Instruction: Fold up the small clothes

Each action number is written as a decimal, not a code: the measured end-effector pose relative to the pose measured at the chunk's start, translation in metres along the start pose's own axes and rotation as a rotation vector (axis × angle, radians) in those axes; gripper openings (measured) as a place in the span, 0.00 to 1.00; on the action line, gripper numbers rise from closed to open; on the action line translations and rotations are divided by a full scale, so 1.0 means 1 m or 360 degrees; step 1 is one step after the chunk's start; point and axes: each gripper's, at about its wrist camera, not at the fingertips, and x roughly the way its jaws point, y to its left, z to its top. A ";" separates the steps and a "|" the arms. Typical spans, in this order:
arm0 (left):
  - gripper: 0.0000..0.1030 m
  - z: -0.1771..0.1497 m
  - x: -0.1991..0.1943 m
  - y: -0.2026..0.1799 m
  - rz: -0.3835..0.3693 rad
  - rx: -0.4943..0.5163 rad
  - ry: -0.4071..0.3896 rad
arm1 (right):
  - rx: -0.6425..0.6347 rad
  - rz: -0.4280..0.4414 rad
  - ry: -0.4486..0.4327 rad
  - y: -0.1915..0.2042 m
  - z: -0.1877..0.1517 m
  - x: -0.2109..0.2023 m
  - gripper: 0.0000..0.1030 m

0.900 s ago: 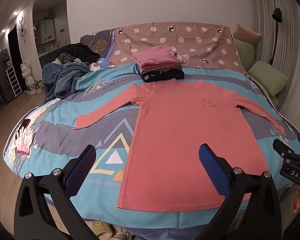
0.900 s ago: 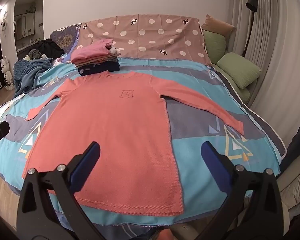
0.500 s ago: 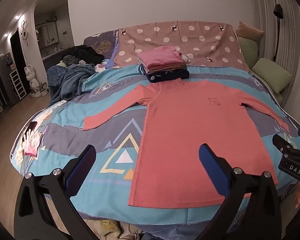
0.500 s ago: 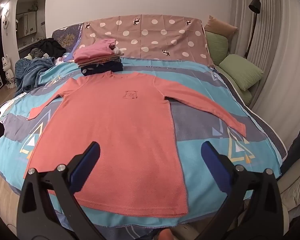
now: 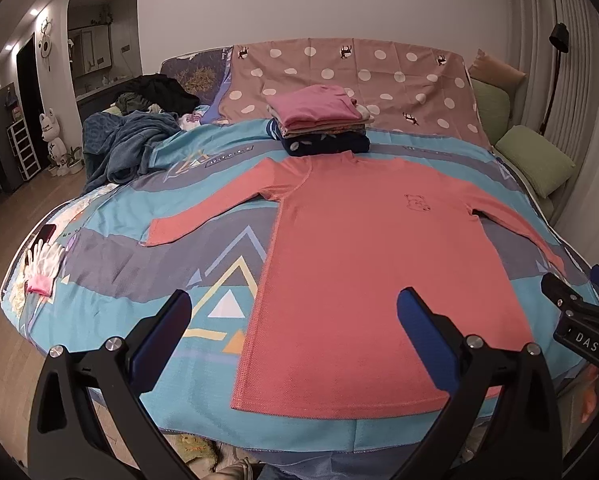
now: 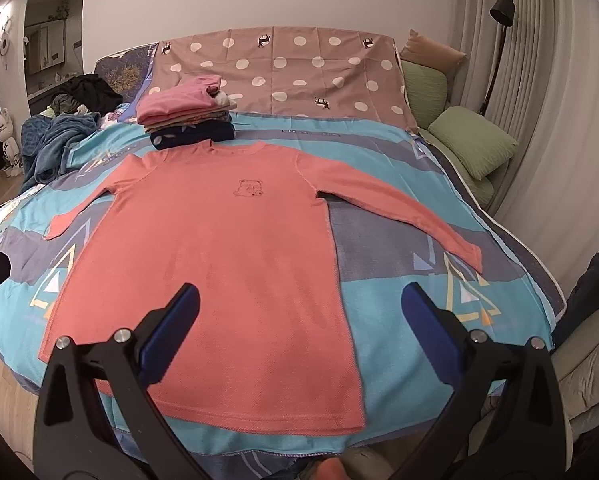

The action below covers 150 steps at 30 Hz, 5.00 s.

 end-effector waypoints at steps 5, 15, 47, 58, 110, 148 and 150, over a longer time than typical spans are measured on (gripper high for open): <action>0.99 -0.002 0.006 -0.003 -0.0016 0.0008 0.0016 | -0.0011 -0.0001 0.0009 0.000 0.000 0.002 0.98; 0.99 -0.002 0.009 -0.006 0.0003 0.0018 0.0024 | -0.0018 -0.0003 0.0016 0.002 -0.001 0.006 0.98; 0.99 -0.002 0.012 -0.009 -0.0008 0.0031 0.0027 | -0.0040 0.0005 0.0035 0.008 -0.005 0.008 0.98; 0.99 -0.001 0.013 -0.012 -0.0010 0.0044 0.0031 | -0.0029 0.0007 0.0033 0.005 -0.005 0.010 0.98; 0.99 0.101 0.209 -0.378 -0.0837 0.1360 0.0327 | 0.2370 0.0372 0.0338 -0.400 -0.082 0.264 0.25; 0.88 0.059 0.277 -0.466 -0.1628 0.1455 0.0739 | 0.1565 0.0368 -0.0135 -0.355 0.033 0.244 0.04; 0.73 0.054 0.270 -0.466 -0.1494 0.1524 0.0621 | 0.1455 0.0356 -0.0166 -0.346 0.047 0.234 0.04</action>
